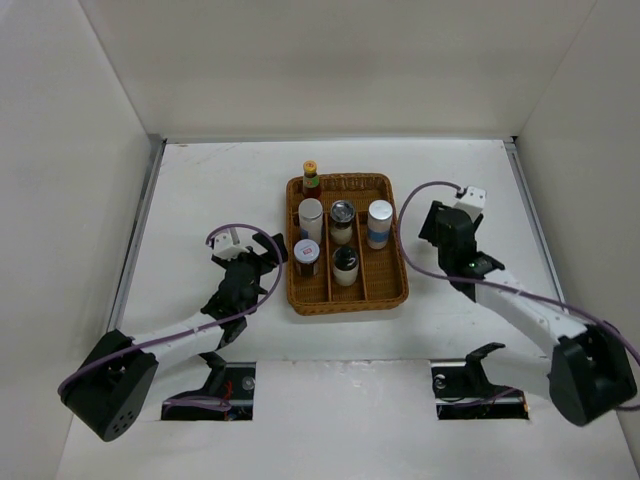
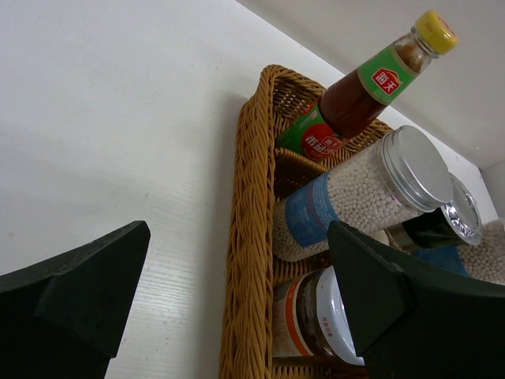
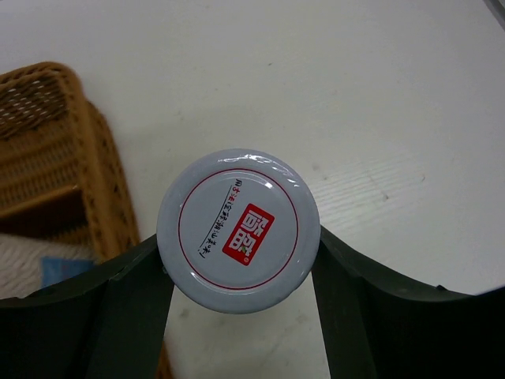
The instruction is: Organize the condiment bottles
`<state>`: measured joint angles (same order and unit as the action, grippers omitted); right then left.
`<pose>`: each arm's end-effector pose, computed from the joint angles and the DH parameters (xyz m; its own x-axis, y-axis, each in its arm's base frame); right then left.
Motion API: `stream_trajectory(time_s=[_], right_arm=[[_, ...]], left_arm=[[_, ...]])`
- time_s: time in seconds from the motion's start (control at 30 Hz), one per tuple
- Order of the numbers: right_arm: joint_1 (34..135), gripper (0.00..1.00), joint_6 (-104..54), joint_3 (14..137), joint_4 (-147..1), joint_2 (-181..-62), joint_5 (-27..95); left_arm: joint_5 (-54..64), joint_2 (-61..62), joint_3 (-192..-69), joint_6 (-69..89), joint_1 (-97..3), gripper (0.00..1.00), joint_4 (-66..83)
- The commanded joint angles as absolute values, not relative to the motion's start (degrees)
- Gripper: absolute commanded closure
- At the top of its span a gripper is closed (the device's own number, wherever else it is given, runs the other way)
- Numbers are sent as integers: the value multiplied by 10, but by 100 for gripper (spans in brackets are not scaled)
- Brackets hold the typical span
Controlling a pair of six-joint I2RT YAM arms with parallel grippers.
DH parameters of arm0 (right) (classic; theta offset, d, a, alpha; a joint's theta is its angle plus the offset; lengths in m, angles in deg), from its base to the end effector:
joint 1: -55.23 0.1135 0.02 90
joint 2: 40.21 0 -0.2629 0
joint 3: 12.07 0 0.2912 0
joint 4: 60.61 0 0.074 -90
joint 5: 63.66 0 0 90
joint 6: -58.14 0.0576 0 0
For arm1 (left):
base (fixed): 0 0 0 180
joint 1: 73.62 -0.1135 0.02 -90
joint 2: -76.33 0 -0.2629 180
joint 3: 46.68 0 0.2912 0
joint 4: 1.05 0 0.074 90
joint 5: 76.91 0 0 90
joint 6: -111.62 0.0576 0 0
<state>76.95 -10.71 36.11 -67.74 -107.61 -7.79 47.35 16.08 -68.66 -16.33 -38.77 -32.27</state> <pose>0.2934 0.0821 0.2063 -0.3266 0.1914 -0.9256 0.2987 0.9500 0.0911 0.2145 -0.1099 0.1465 -0.0879 -0.5581 -0.8251 -0.0511 0.8297 -0.5558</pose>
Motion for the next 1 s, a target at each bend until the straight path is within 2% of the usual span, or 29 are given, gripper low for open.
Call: stream_trajectory(time_s=[0.0,0.13,0.27,0.43,0.83,0.97], right_arm=[[828,43,-97,358,-705,-981,-148],[911,43,-80,373,-792,-925,-166],[1014,43,-34,401,-869,-923,-184],[1109,43,-18,429,-860,-949,-187],[1125,41,-16,357,-679,-1057,-146],[1118,38,-14,330,-638,-1091,-142]], left_arm=[[473,165,-696,-169,-382,0,-348],[473,167,-696,-169,-382,0,-346],[475,176,-696,-167,-385,0,-342],[478,190,-691,-165,-395,0,-341],[468,182,-684,-182,-438,0,-335],[468,174,-690,-185,-444,0,-326]])
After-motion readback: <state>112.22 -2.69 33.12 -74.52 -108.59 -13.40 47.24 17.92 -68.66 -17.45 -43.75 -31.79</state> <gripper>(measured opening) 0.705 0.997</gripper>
